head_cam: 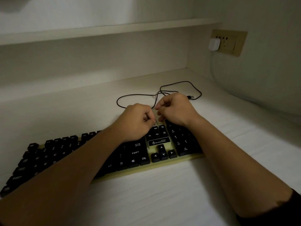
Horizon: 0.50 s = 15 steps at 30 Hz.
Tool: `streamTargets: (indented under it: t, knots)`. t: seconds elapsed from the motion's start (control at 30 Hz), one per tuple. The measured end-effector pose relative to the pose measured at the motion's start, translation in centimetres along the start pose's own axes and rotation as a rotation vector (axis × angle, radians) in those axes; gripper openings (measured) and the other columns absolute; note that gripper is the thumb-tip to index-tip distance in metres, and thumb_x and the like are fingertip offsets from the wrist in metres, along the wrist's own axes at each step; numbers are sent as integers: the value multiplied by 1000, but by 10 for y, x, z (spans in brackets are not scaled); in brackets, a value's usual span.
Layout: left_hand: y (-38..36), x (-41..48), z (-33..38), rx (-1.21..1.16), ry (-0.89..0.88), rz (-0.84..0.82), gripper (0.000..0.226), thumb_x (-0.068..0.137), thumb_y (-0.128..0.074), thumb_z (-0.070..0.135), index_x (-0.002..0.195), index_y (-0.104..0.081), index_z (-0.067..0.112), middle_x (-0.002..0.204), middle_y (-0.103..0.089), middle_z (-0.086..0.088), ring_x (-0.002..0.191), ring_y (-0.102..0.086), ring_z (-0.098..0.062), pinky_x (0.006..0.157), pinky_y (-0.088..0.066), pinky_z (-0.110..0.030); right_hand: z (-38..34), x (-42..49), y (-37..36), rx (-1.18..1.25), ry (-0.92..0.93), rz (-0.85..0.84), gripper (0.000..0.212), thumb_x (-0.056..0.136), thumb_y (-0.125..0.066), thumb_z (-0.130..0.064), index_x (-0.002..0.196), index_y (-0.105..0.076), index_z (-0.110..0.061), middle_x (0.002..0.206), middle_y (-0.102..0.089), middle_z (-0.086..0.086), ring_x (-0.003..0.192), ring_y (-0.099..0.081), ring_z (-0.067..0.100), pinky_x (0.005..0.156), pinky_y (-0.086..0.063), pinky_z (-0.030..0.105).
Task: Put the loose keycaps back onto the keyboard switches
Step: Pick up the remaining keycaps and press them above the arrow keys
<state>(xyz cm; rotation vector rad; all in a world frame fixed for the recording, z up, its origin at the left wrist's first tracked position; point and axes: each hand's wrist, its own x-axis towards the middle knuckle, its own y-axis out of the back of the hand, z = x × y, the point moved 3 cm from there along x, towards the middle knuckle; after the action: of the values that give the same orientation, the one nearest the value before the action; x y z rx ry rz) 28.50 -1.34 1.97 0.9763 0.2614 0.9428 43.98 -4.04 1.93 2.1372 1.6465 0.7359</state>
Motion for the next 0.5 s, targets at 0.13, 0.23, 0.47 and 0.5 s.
streamTargets:
  t: [0.13,0.23,0.47,0.5]
  knots:
    - [-4,-7,0,-15,-21,89,9,84,-69,12,79,-73,18,80,-74,5,76,-70,-9,76,-60,-36,-1,-2,0,1,-5,19,23,86,-61,-4,74,-70,-21,72,-73,-1,58,-73,11,62,-57,21]
    - [-5,-9,1,-19,-11,123,9,84,-69,12,80,-75,17,81,-74,3,76,-70,-12,77,-59,-37,-4,-3,0,-4,1,21,23,86,-61,-4,74,-71,-20,70,-72,-2,56,-71,7,59,-56,17]
    - [-4,-14,5,36,-34,129,9,86,-67,12,85,-76,14,87,-75,0,84,-68,-14,82,-57,-38,-7,-7,0,-50,22,38,20,86,-62,-5,76,-73,-17,68,-72,-3,55,-69,3,60,-56,16]
    - [-5,-15,6,45,-42,138,10,86,-66,12,86,-76,13,87,-75,-1,84,-68,-16,81,-57,-38,-8,-7,0,-53,22,40,18,86,-63,-6,76,-73,-17,68,-72,-3,55,-69,3,61,-57,17]
